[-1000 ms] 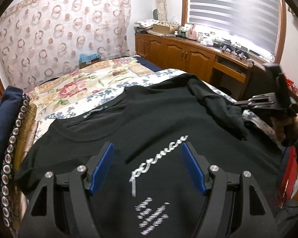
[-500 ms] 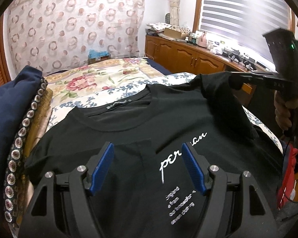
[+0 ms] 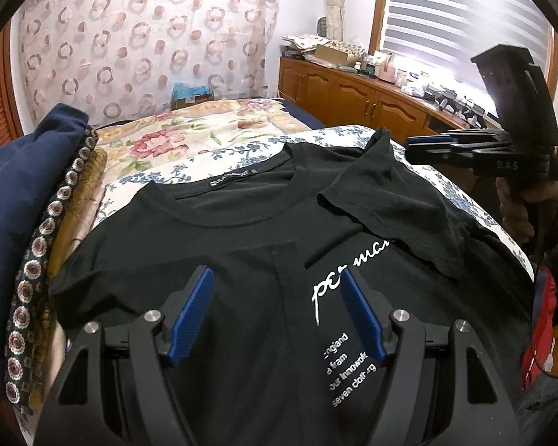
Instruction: Fold small clothes
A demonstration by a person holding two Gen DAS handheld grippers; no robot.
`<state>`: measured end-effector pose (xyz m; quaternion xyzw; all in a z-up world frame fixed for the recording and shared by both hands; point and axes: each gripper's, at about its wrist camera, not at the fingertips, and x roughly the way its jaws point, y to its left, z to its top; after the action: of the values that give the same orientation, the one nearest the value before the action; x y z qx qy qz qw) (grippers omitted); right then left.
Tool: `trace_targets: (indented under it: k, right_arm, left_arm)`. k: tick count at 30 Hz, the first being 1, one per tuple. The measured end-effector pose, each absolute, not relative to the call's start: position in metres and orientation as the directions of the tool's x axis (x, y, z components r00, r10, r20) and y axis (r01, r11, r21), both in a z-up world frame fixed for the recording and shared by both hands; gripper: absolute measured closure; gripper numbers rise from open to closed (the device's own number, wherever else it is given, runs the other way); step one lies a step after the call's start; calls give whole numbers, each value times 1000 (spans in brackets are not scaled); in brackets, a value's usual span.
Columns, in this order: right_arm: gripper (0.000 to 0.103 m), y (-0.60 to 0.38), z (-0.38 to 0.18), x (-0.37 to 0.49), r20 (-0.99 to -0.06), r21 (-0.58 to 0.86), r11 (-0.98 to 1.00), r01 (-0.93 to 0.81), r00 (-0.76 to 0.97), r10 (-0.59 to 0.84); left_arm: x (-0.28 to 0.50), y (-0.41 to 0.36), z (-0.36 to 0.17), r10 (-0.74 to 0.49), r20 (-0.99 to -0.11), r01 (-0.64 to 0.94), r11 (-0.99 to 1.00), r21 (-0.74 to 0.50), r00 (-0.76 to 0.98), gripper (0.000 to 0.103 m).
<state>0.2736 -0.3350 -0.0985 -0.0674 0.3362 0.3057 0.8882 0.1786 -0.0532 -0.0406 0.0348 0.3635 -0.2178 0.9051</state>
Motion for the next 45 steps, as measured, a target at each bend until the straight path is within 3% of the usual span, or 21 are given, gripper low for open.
trace_targets:
  k: [11,19,20,22,35,38,45]
  right_arm:
    - [59,-412,-130,247,-696,60,916,-397,641,324]
    - [57,-432,-151,245,-724,89,926,-368,614,314]
    - [50,-432,-150,248,-725,81,927,-366,617,306]
    - [47,-430,-148,257,-721,79,924,-374,618,312]
    - [46,-394,-150,334,-750,-21,907,-421,607,264]
    - [46,-392,-159,342,-758,-31,906,-421,601,254]
    - [42,-396,-162,342,-739,-5,909,-417,614,277]
  left_arm:
    - [203,-88,-28,-400,-685,494,867,-67,609,32]
    - [216,-87,-30,-359,-696,461,886,-45,621,32]
    - [217,-82,-31,-346,-698,448,893,-41,626,32]
    - [219,-69,-32,-318,-703,417,909,-33,637,32]
    - [207,40,-44,-113,-724,167,986,3,681,32]
    - [201,47,-53,-94,-738,146,989,6,668,40]
    - [197,38,-59,3,-732,103,990,100,682,42]
